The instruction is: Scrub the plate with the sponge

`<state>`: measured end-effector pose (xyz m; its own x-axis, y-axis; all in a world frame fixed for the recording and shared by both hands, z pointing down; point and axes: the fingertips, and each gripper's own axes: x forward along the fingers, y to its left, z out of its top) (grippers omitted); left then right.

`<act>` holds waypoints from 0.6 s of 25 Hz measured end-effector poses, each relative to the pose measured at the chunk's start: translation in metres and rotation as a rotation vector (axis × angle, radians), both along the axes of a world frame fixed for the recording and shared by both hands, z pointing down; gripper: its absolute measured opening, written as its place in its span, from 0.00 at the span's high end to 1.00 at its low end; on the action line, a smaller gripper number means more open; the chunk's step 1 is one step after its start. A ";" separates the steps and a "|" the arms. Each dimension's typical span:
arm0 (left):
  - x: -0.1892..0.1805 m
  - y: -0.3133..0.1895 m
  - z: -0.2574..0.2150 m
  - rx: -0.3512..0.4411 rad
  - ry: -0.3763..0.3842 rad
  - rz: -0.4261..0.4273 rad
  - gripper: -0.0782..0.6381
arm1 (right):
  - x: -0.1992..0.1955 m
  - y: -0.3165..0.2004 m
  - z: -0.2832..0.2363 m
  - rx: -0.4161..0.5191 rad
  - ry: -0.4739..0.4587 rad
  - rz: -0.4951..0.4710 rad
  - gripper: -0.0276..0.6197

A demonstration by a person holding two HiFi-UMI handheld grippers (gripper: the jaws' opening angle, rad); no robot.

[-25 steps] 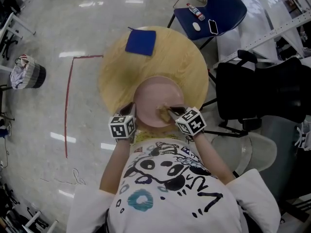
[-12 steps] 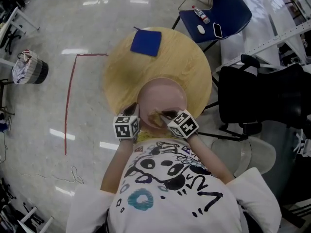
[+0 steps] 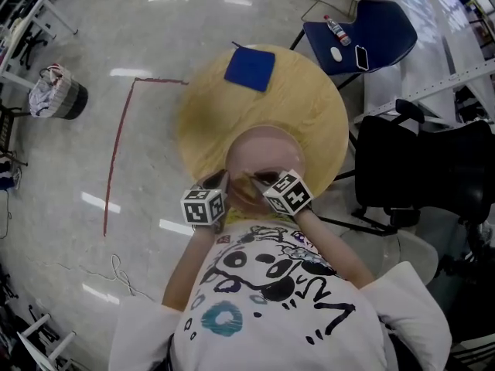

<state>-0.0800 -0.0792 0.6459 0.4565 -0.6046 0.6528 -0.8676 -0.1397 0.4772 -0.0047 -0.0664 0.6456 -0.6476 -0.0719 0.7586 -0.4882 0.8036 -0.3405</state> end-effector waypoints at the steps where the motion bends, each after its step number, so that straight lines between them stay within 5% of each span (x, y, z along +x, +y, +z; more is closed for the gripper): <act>1: -0.001 0.001 0.000 0.001 0.000 0.003 0.84 | -0.003 -0.002 0.000 0.002 0.000 -0.003 0.89; 15: -0.006 0.005 -0.001 -0.003 0.001 0.009 0.84 | -0.017 -0.031 -0.004 0.141 0.058 -0.048 0.89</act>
<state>-0.0862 -0.0744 0.6452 0.4624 -0.5983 0.6544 -0.8658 -0.1456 0.4787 -0.0219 -0.0975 0.6421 -0.6078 -0.1503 0.7797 -0.4640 0.8641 -0.1952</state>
